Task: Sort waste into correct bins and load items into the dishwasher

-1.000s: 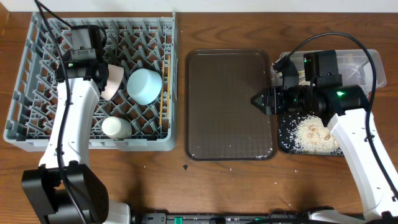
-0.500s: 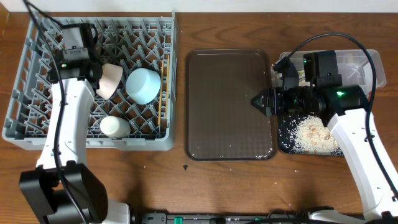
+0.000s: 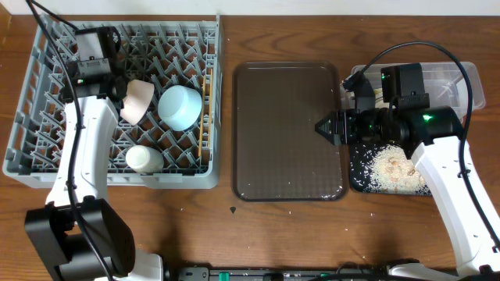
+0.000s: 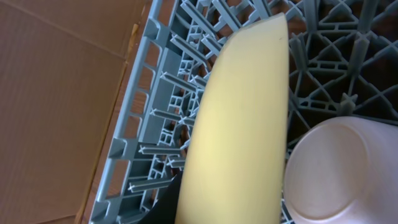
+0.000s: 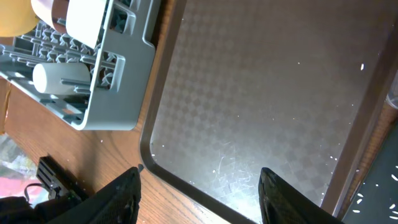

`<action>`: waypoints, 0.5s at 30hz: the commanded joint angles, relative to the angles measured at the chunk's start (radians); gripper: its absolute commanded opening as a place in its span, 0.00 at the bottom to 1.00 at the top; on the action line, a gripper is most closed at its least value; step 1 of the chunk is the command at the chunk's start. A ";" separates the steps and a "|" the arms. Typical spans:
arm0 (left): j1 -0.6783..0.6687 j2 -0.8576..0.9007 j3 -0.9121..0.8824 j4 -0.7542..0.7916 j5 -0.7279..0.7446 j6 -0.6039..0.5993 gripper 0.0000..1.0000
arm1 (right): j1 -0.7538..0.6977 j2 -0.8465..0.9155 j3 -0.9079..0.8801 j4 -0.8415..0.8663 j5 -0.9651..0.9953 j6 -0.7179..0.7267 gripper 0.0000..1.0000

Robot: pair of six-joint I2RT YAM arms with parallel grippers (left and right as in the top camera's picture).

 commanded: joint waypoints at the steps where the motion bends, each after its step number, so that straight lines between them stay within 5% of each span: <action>1: 0.001 0.032 -0.001 0.013 0.053 0.008 0.11 | 0.013 -0.014 0.005 -0.001 -0.002 0.012 0.59; 4: 0.001 0.040 -0.001 0.012 0.053 0.015 0.41 | 0.013 -0.014 0.005 0.000 -0.002 0.012 0.59; 15: -0.025 -0.113 0.000 0.019 0.069 0.028 0.58 | 0.013 -0.014 0.005 0.000 -0.002 0.012 0.59</action>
